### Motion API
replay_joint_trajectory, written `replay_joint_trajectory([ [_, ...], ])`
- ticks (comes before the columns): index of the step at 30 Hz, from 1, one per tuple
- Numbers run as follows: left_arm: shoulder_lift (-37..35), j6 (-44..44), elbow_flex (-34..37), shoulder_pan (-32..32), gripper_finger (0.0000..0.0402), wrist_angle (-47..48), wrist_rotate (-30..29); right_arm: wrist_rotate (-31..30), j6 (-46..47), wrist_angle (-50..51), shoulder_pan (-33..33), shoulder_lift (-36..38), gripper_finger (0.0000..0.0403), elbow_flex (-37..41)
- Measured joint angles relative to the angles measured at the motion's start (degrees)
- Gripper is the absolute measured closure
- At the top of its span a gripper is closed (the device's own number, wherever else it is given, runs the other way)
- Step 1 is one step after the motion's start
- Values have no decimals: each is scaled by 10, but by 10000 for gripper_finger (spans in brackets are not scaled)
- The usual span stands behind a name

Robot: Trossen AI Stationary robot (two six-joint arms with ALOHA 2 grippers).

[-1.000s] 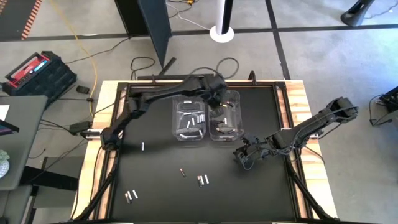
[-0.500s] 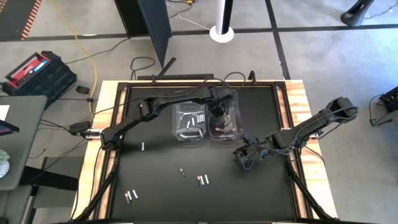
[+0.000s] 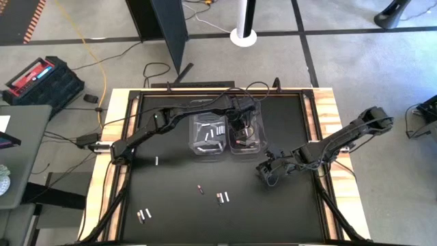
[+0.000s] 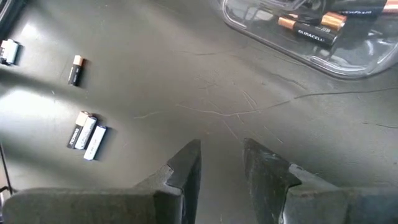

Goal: Sort batteries
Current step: Put the black battery into the right transparent bin, then put the white battery into the left transparent bin

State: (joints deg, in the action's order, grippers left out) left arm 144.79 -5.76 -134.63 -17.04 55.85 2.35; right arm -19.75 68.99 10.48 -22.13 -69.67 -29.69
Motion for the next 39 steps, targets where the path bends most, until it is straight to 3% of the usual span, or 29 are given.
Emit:
replay_joint_trajectory([
  [10, 0, -4, 0, 0, 299, 4, 1, 0, 0, 0, 0, 0, 266, 0],
  [20, -37, 4, -2, -2, 291, 22, -13, 0, 0, 0, 0, 0, 266, 0],
  [24, -75, 11, -2, -3, 291, 25, -59, 0, -3, 3, 0, 0, 266, 0],
  [29, -140, 55, -3, -8, 291, 91, -173, 0, -4, 3, 0, 0, 266, 0],
  [32, -180, 83, 0, -19, 291, 142, -187, 0, -5, 5, 0, 0, 266, 0],
  [35, -230, 114, 38, -31, 291, 166, -190, 0, -7, 7, 0, 0, 266, 0],
  [39, -321, 166, 153, -41, 291, 151, -212, 0, -7, 12, 0, 0, 266, 0],
])
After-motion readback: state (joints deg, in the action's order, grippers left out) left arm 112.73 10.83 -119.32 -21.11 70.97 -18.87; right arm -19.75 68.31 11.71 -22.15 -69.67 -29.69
